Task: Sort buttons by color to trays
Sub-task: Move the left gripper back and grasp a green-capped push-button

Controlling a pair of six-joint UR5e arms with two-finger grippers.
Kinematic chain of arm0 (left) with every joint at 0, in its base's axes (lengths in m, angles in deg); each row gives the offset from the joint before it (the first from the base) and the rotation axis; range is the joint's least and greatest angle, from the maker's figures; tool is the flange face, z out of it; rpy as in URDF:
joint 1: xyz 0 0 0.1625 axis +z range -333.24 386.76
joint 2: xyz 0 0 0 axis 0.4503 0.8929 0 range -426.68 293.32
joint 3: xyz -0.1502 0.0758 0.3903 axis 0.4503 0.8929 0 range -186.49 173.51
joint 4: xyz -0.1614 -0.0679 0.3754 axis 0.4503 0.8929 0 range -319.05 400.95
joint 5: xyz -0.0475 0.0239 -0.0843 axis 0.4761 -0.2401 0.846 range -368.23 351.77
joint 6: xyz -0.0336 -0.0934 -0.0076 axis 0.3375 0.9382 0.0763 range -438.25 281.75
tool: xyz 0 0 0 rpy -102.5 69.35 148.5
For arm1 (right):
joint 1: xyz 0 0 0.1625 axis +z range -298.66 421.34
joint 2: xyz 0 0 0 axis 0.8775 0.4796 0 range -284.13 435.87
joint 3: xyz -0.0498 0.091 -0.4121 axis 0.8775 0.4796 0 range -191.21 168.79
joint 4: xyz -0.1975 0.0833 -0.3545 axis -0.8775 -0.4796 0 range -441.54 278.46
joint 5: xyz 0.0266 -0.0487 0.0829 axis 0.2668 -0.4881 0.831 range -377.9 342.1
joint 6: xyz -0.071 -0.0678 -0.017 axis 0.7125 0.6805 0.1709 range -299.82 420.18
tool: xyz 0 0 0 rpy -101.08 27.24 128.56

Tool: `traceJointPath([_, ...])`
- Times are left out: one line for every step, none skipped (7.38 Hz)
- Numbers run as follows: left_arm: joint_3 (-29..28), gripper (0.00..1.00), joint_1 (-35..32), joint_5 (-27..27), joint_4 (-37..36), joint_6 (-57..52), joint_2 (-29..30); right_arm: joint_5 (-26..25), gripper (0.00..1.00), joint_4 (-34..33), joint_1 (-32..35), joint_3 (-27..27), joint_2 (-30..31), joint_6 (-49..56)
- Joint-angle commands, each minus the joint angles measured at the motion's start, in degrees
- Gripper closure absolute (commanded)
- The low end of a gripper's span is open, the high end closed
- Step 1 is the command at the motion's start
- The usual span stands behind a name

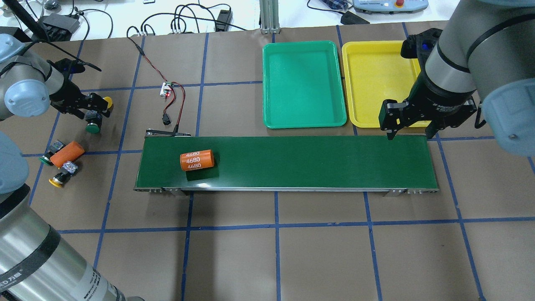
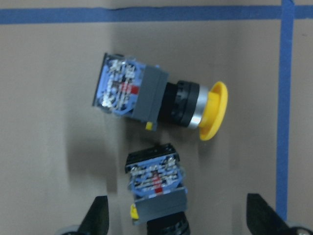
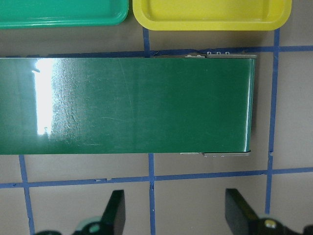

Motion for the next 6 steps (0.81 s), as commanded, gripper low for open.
traceJointPath([0.03, 0.00, -0.25, 0.35, -1.41, 0.15, 0.61, -0.27, 0.36, 0.06, 0.00, 0.00, -0.09, -0.06])
traceJointPath([0.03, 0.00, -0.17, 1.49, -1.32, 0.15, 0.52, -0.36, 0.29, 0.14, 0.08, 0.00, 0.17, -0.14])
traceJointPath([0.20, 0.00, -0.08, 1.41, -1.41, -0.37, 0.52, -0.36, 0.28, 0.15, 0.08, -0.09, 0.18, 0.03])
traceJointPath([0.03, 0.00, -0.08, 1.50, -1.41, -0.20, 0.87, -0.27, 0.27, 0.15, 0.08, -0.01, 0.00, 0.04])
traceJointPath([-0.06, 0.00, 0.01, 1.59, -1.41, -0.11, 0.96, -0.36, 0.26, 0.06, 0.08, 0.00, 0.00, -0.05])
traceJointPath([-0.06, 0.04, 0.01, 1.50, -1.41, -0.37, 1.05, -0.44, 0.26, 0.14, 0.08, 0.00, 0.09, 0.03])
